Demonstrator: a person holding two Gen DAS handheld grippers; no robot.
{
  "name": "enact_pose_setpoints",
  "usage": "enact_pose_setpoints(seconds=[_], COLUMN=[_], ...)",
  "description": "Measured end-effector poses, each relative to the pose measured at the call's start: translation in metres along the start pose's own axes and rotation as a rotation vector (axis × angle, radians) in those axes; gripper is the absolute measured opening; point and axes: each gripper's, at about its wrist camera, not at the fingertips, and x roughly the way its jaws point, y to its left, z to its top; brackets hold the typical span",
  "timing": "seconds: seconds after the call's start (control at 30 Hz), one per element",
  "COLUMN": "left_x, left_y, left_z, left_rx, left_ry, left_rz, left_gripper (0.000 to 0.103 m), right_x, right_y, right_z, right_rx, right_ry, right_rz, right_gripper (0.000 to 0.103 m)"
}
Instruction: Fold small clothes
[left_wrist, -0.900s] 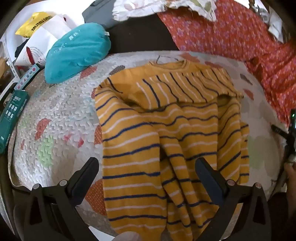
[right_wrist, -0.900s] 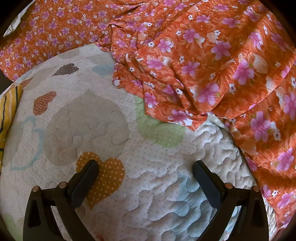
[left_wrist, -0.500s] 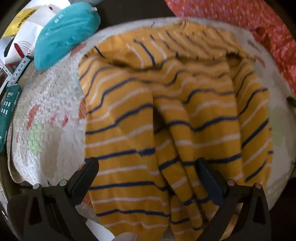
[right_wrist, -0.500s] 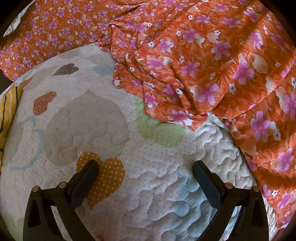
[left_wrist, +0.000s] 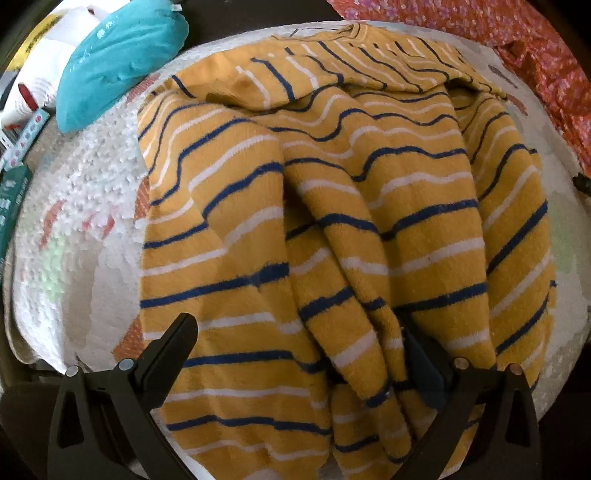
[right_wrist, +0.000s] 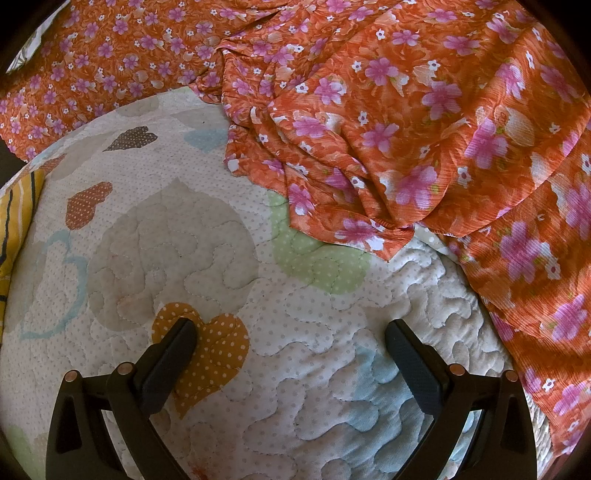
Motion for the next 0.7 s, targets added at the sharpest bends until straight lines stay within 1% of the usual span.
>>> enact_pose_setpoints(seconds=[0.13,0.33,0.4,0.43,0.47,0.5,0.6,0.63,0.7], left_x=[0.008,0.006,0.003,0.000,-0.005,-0.012,-0.033,-0.038,-0.050], left_y=[0.019,0.028,0.027,0.031,0.028,0.032,0.032,0.031,0.034], left_z=[-0.001,0.000,-0.008,-0.009,-0.018,-0.018,-0.018,-0.017,-0.014], left_rx=[-0.098,-0.060,-0.056,-0.056,-0.054,-0.053,-0.031,-0.028,-0.032], left_ry=[0.036,0.030,0.022,0.013,0.001,-0.016,-0.073,-0.095,-0.135], left_rz=[-0.104,-0.124,-0.131,-0.139,-0.145,-0.150,-0.135,-0.133,-0.135], left_gripper=[0.103,0.103,0.103,0.103,0.103,0.103,0.103,0.103,0.103], right_x=[0.001,-0.001,-0.002,-0.001,0.000,0.000,-0.002,-0.005,-0.018], right_y=[0.001,0.004,-0.002,-0.004,-0.004,-0.004,-0.001,-0.001,0.000], right_z=[0.000,0.002,0.003,0.003,0.005,0.007,0.011,0.012,0.011], right_rx=[-0.005,0.004,0.002,-0.002,-0.002,0.002,-0.004,-0.007,0.011], right_ry=[-0.001,0.006,0.029,0.047,0.070,0.087,0.138,0.151,0.159], right_rz=[-0.003,0.013,0.026,0.030,0.026,0.023,0.016,0.016,0.029], right_gripper=[0.103,0.103,0.103,0.103,0.103,0.103,0.103,0.101,0.085])
